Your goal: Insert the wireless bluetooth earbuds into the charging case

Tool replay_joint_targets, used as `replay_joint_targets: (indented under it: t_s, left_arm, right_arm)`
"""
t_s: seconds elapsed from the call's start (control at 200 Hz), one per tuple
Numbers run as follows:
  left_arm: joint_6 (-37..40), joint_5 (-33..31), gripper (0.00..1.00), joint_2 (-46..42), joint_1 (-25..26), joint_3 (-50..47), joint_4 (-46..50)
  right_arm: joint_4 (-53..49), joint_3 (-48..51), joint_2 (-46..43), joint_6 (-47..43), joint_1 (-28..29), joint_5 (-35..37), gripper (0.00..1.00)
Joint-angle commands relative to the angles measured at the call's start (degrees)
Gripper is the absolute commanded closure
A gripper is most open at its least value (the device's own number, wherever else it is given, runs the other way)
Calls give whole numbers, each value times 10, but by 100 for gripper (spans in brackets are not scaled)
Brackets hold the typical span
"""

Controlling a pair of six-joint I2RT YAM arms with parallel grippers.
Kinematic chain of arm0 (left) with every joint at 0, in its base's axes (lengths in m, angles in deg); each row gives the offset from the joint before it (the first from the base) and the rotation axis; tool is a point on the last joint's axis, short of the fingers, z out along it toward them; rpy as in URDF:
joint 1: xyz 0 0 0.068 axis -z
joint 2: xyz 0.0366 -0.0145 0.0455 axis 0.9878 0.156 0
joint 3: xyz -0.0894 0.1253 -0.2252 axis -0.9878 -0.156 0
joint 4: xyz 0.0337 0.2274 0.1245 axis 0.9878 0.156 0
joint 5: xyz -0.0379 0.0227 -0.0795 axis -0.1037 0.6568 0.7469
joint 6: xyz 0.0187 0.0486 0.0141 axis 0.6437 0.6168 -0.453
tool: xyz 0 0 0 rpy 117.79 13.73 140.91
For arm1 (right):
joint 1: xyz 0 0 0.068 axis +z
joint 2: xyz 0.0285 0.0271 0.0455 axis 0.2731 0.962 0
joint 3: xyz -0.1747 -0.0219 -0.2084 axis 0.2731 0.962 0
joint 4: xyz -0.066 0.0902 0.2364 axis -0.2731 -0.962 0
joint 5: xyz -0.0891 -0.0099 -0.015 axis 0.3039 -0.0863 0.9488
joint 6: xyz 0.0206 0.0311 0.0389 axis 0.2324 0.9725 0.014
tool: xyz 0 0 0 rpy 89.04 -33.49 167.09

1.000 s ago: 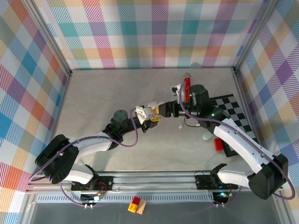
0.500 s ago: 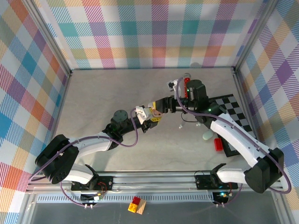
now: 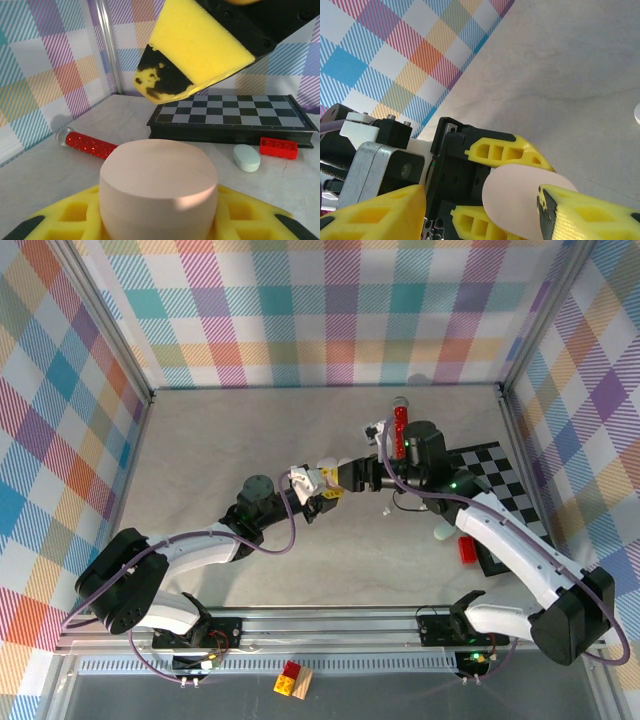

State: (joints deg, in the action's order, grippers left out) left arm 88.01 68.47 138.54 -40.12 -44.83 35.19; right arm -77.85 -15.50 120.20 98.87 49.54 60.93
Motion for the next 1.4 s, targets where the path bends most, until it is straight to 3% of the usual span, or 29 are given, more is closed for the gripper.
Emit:
replay_joint_targets:
  t_s: [0.0, 0.345, 0.645, 0.79, 1.04, 1.21, 1.32, 1.395]
  left_arm:
    - [-15, 1, 66, -16, 9, 16, -34]
    - [-50, 4, 66, -12, 10, 19, -90]
    - [-52, 5, 66, -7, 10, 25, -91]
    - [-52, 6, 66, -7, 10, 25, -91]
    - [-50, 7, 66, -7, 10, 24, -85]
    - [-46, 1, 65, -12, 10, 19, -80]
    - [-33, -6, 59, -23, 9, 17, -53]
    - [-25, -9, 44, -33, 9, 14, -27]
  right_arm:
    - [59, 31, -27, 57, -16, 1, 40]
    - [247, 135, -17, 233, -50, -66, 29]
    - [398, 169, 44, 336, -49, -132, 31]
    - [408, 168, 49, 345, -49, -133, 39]
    - [419, 171, 53, 354, -50, -132, 69]
    - [409, 171, 51, 345, -50, -125, 80]
    - [395, 173, 47, 335, -50, -111, 86]
    - [383, 176, 42, 328, -53, -98, 87]
